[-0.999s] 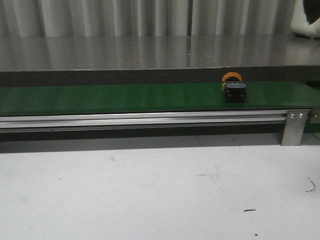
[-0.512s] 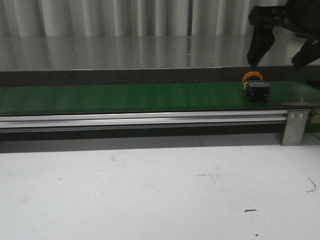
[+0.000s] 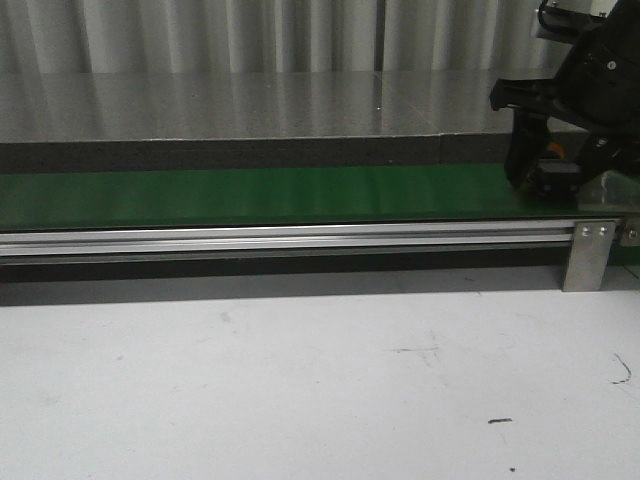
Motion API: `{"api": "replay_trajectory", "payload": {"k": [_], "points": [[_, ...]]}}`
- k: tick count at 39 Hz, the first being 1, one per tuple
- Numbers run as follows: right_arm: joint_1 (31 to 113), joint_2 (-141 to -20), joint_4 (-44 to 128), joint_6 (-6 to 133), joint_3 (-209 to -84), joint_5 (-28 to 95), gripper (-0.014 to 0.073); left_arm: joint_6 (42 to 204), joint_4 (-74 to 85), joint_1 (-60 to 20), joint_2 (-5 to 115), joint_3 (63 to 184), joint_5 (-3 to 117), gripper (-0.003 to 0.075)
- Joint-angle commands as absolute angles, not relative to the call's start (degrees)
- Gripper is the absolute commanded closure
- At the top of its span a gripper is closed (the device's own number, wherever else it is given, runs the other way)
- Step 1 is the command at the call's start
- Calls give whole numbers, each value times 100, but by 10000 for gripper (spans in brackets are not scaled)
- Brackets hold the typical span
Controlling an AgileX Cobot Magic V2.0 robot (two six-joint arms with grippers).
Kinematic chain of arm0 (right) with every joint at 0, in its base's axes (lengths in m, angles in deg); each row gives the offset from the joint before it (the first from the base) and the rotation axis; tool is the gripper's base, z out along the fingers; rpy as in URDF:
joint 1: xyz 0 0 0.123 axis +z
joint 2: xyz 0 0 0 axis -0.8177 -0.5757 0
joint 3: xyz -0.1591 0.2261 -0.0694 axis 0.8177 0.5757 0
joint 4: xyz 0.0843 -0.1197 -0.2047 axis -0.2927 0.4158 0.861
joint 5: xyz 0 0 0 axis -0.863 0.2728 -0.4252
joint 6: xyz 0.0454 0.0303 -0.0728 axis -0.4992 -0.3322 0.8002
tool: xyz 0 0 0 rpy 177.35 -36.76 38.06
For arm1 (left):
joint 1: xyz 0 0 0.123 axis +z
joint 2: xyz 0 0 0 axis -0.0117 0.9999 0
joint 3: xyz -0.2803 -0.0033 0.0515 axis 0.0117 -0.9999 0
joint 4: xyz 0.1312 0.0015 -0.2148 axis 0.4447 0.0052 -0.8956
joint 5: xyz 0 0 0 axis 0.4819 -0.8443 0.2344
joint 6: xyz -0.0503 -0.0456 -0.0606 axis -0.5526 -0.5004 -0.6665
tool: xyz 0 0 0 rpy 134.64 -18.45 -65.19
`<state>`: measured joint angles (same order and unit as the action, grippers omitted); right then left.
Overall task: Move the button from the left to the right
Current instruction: 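Grasp the button with the right gripper and lift it off the belt, then lower the button into the green bin and open the right gripper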
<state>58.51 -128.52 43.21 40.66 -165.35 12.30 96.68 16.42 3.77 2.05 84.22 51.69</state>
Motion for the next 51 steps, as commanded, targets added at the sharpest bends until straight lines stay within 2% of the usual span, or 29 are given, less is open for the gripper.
{"api": "replay_trajectory", "payload": {"k": [1,4,7,15,23,32,40,45,51], "points": [[5806,-12484,4259,4068,-16748,1367,353,9643,1559,338,268,8566,5638,741],[5806,-12382,4259,4068,-16754,1373,451,9643,1559,338,268,8566,5638,741],[5786,-12194,4280,4068,-16754,1373,496,9643,1559,338,268,8566,5638,741],[5508,-11657,4574,4074,-16754,1373,501,9643,1559,338,268,8566,5638,741],[4757,-11582,5205,4074,-16754,1388,501,9643,1559,338,268,8566,5638,741],[3753,-12216,5402,4074,-16754,1640,498,9643,1559,338,268,8566,5638,741],[3307,-12867,5402,4074,-16754,1640,491,9643,1559,338,268,8566,5638,741],[3259,-13002,5402,4074,-16754,1635,429,9643,1559,338,268,8566,5638,741],[3259,-13014,5402,4074,-16754,1664,239,9643,1559,338,268,8566,5638,741]]}}
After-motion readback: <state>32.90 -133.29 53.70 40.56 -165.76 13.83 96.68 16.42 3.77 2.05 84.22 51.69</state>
